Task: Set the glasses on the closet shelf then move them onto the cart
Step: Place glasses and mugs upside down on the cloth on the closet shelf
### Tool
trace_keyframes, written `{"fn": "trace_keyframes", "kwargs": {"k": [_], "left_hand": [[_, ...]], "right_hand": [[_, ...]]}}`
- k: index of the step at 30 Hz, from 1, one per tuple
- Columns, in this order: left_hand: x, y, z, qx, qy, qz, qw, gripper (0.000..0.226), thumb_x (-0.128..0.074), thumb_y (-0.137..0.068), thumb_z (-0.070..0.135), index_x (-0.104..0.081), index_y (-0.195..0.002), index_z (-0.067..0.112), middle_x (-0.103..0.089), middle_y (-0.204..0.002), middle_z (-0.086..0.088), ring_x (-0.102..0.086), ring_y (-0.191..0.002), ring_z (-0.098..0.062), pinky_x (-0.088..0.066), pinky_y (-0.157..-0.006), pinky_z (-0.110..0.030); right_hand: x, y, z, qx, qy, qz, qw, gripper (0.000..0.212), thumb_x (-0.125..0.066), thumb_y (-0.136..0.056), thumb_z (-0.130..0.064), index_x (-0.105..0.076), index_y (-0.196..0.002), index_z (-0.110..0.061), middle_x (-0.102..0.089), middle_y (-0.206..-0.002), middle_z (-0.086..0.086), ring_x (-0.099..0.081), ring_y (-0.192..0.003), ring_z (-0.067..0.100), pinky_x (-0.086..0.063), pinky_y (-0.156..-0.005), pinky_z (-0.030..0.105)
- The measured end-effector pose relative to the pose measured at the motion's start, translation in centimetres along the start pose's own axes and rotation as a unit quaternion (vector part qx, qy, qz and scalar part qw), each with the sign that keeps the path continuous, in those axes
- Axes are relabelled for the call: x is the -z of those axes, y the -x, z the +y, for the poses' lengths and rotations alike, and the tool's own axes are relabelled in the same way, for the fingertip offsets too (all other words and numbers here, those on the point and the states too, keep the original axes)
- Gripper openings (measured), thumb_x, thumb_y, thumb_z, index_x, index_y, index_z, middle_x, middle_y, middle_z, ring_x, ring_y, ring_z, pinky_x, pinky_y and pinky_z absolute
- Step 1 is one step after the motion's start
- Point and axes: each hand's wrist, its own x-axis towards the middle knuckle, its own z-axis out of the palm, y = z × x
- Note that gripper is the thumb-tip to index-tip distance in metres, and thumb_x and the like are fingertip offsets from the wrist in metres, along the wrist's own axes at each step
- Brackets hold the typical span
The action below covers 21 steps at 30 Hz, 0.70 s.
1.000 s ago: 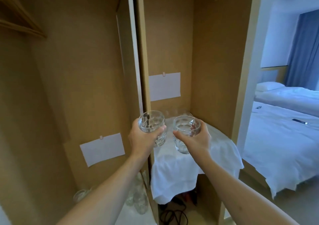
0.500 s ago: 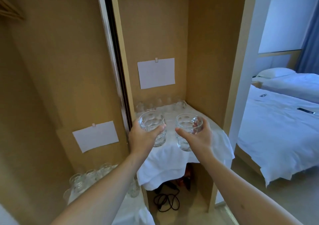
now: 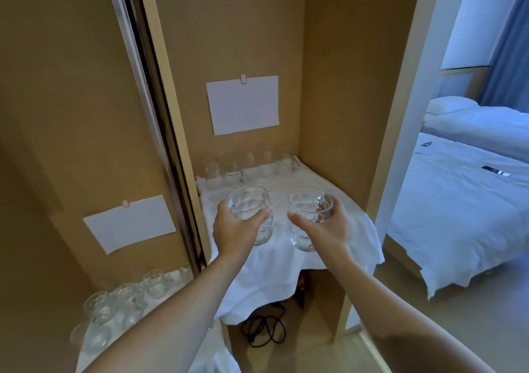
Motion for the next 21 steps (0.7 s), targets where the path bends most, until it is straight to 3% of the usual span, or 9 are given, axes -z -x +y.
{"fn": "trace_keyframes", "kwargs": {"k": [4,8,12,17,21], "left_hand": [[-2.0,-2.7,-1.0,0.013,-0.003,-0.009,1.0,0.089,-0.09,-0.057,0.06,-0.052,-0.132,0.029,-0.06,-0.113,0.018,-0.06,-0.11,-0.013,-0.052,-0.097,-0.038],[-3.8,-5.9,-1.9,0.025,-0.014,-0.002,1.0,0.098,-0.089,-0.053,0.063,-0.05,-0.135,0.027,-0.061,-0.121,0.013,-0.06,-0.114,-0.017,-0.052,-0.099,-0.042],[-5.0,-8.7,-2.6,0.034,-0.024,0.012,0.999,0.105,-0.085,-0.045,0.071,-0.052,-0.135,0.026,-0.065,-0.121,0.01,-0.062,-0.113,-0.018,-0.053,-0.098,-0.043],[-6.6,-11.5,-3.8,0.04,-0.041,0.02,0.998,0.106,-0.087,-0.047,0.069,-0.052,-0.137,0.024,-0.065,-0.124,0.007,-0.061,-0.115,-0.019,-0.052,-0.098,-0.041],[-8.2,-13.0,-4.5,0.05,-0.056,0.029,0.997,0.11,-0.083,-0.043,0.074,-0.051,-0.136,0.025,-0.066,-0.123,0.007,-0.063,-0.115,-0.019,-0.052,-0.098,-0.043]], "right_hand": [[-1.3,-2.7,1.0,-0.009,0.009,0.004,1.0,0.076,-0.097,-0.059,-0.042,-0.051,-0.119,-0.033,-0.062,-0.109,-0.015,-0.061,-0.101,0.005,-0.045,-0.078,0.018],[-2.8,-5.9,2.3,-0.018,0.021,0.002,1.0,0.084,-0.097,-0.056,-0.044,-0.054,-0.127,-0.027,-0.064,-0.115,-0.009,-0.063,-0.106,0.012,-0.054,-0.089,0.031],[-4.2,-8.7,3.3,-0.023,0.021,0.007,0.999,0.074,-0.097,-0.058,-0.039,-0.055,-0.119,-0.03,-0.064,-0.11,-0.011,-0.063,-0.103,0.011,-0.049,-0.082,0.025],[-6.0,-11.4,5.0,-0.035,0.029,0.002,0.999,0.087,-0.096,-0.056,-0.047,-0.054,-0.129,-0.028,-0.063,-0.114,-0.011,-0.062,-0.105,0.012,-0.053,-0.091,0.031],[-6.9,-13.9,6.7,-0.046,0.002,-0.029,0.999,0.092,-0.097,-0.057,-0.041,-0.051,-0.134,-0.023,-0.064,-0.119,-0.007,-0.063,-0.109,0.013,-0.054,-0.095,0.034]]}}
